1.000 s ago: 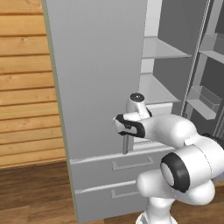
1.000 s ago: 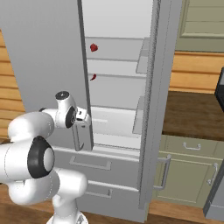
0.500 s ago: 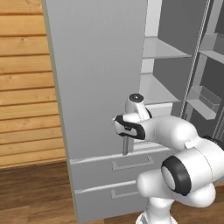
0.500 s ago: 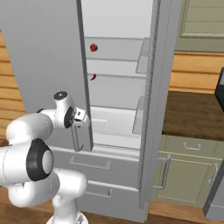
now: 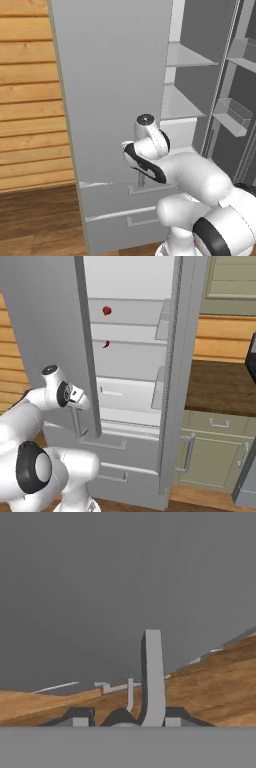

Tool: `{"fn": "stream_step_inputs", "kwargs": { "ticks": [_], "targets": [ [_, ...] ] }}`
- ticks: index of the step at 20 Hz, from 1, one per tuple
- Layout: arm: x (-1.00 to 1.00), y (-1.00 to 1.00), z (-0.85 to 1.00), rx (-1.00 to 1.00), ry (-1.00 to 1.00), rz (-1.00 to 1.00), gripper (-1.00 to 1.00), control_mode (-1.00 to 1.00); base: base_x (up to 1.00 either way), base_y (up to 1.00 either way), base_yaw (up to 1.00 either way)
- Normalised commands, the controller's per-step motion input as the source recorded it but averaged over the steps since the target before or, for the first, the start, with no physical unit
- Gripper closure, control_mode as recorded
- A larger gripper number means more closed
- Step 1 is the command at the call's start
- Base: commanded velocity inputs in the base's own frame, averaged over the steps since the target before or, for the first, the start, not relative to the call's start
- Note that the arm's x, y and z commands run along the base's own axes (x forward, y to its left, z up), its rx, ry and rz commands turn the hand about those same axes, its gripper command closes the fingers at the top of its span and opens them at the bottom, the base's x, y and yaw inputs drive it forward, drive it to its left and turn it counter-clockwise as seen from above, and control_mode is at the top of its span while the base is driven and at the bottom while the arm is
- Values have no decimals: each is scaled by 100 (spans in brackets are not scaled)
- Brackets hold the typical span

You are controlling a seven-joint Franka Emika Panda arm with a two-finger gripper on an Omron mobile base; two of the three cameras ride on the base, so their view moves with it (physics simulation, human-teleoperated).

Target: Take the strawberry from the fridge and place it on top of the pancake, located on the dining counter.

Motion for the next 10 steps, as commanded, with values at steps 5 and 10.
{"fn": "stream_step_inputs", "kwargs": {
  "ticks": [5, 10],
  "targets": [
    [-87, 30, -13, 0, 0, -18, 100, -100, 0, 0, 0],
    [-77, 36, -16, 0, 0, -20, 100, -100, 0, 0, 0]
  ]
}}
